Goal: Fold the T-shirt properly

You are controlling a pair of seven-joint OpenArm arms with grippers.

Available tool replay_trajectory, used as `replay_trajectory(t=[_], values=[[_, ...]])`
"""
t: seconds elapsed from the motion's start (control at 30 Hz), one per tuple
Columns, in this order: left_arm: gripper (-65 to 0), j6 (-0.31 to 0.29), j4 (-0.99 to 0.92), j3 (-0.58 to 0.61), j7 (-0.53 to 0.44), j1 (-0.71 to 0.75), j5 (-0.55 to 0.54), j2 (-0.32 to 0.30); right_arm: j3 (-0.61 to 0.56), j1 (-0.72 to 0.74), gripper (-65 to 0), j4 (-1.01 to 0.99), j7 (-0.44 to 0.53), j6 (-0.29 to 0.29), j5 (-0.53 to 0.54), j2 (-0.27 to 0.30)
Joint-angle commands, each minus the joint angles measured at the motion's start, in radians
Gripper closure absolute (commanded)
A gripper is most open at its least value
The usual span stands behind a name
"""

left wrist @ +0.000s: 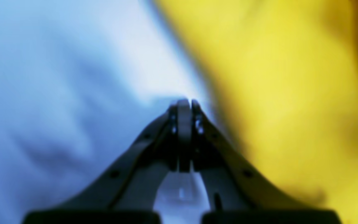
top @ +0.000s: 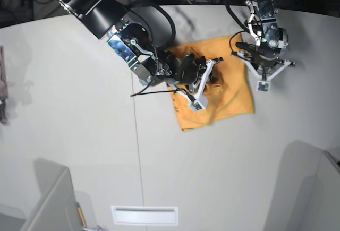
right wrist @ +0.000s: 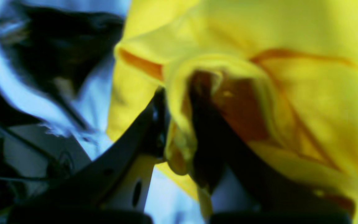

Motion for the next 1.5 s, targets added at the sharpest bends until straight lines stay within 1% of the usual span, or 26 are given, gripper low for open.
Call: replay_trajectory(t=[0.0, 0.03, 0.1, 0.17, 0.2, 0.23, 0.33, 0.5, 0.57, 0.67, 0.77, 0.83, 0.93, 1.07, 1.13, 1.17, 1.23, 1.27, 1.3, 1.33, 1.47], values=[[0.0, 0.011, 0.038, -0.043, -0.013, -0.015, 0.008, -0.013, 0.005, 0.022, 0.0, 0.007, 0.017, 0.004, 0.003, -0.013], [0.0, 0.011, 0.049, -0.078, -0.013, -0.017, 0.008, -0.013, 0.005, 0.022, -2.9, 0.004, 0.017, 0.002, 0.003, -0.013], [0.0, 0.011, 0.068, -0.140, -0.013, -0.018, 0.008, -0.013, 0.005, 0.019, -19.8, 0.006, 0.017, 0.002, 0.003, -0.013], [0.0, 0.011, 0.084, -0.192, -0.013, -0.020, 0.008, -0.014, 0.006, 0.017, -33.6, 0.019, 0.017, 0.002, 0.005, -0.013], [0.0, 0.011, 0.088, -0.218, -0.013, -0.020, 0.008, -0.014, 0.006, 0.013, -37.2, 0.033, 0.017, 0.002, 0.005, -0.013], [0.0, 0.011, 0.088, -0.246, -0.013, -0.020, 0.008, -0.016, 0.006, 0.003, -37.8, 0.049, 0.017, 0.002, 0.005, -0.013], [0.0, 0.011, 0.085, -0.315, -0.013, -0.020, 0.008, -0.016, 0.005, 0.000, -37.1, 0.101, 0.015, 0.002, 0.005, -0.013], [0.0, 0.011, 0.084, -0.362, -0.013, -0.020, 0.008, -0.017, 0.003, 0.022, -37.1, 0.156, 0.009, 0.002, 0.003, -0.016], [0.0, 0.011, 0.082, -0.362, -0.013, -0.020, 0.008, -0.034, 0.002, 0.025, -37.1, 0.171, 0.006, 0.002, 0.003, -0.035], [0.0, 0.011, 0.085, -0.362, -0.013, -0.020, 0.008, -0.037, 0.000, 0.037, -36.9, 0.173, -0.037, 0.002, 0.003, -0.068], [0.0, 0.011, 0.091, -0.364, -0.013, -0.020, 0.008, -0.037, -0.077, 0.059, -36.9, 0.167, -0.046, 0.002, 0.002, -0.096], [0.0, 0.011, 0.091, -0.364, -0.013, -0.022, 0.008, -0.048, -0.156, 0.075, -36.9, 0.154, -0.046, 0.002, 0.002, -0.107], [0.0, 0.011, 0.090, -0.367, -0.013, -0.022, 0.008, -0.053, -0.213, 0.088, -36.9, 0.124, -0.046, 0.002, 0.002, -0.137], [0.0, 0.011, 0.085, -0.422, -0.013, -0.034, 0.007, -0.057, -0.262, 0.123, -36.6, 0.167, -0.046, 0.001, 0.000, -0.134], [0.0, 0.009, 0.076, -0.456, -0.013, -0.043, 0.005, -0.079, -0.252, 0.137, -35.3, 0.233, -0.044, 0.001, 0.000, -0.090], [0.0, 0.003, 0.075, -0.474, -0.013, -0.046, -0.006, -0.082, -0.222, 0.138, -32.0, 0.277, -0.044, -0.001, 0.000, -0.055], [0.0, -0.040, 0.075, -0.514, -0.013, -0.046, -0.055, -0.093, -0.133, 0.128, -20.0, 0.358, -0.044, -0.016, 0.000, 0.010], [0.0, -0.061, 0.076, -0.531, -0.013, -0.043, -0.076, -0.102, -0.093, 0.118, -12.6, 0.386, -0.046, -0.024, 0.000, 0.044], [0.0, -0.075, 0.072, -0.548, -0.013, -0.038, -0.101, -0.106, -0.049, 0.106, -2.7, 0.415, -0.046, -0.025, 0.002, 0.074], [0.0, -0.080, 0.068, -0.562, -0.013, -0.037, -0.112, -0.110, -0.012, 0.097, 0.0, 0.431, -0.046, -0.027, 0.002, 0.099], [0.0, -0.084, 0.076, -0.576, -0.013, -0.035, -0.118, -0.106, 0.121, 0.023, 0.0, 0.438, -0.048, -0.027, 0.003, 0.182]])
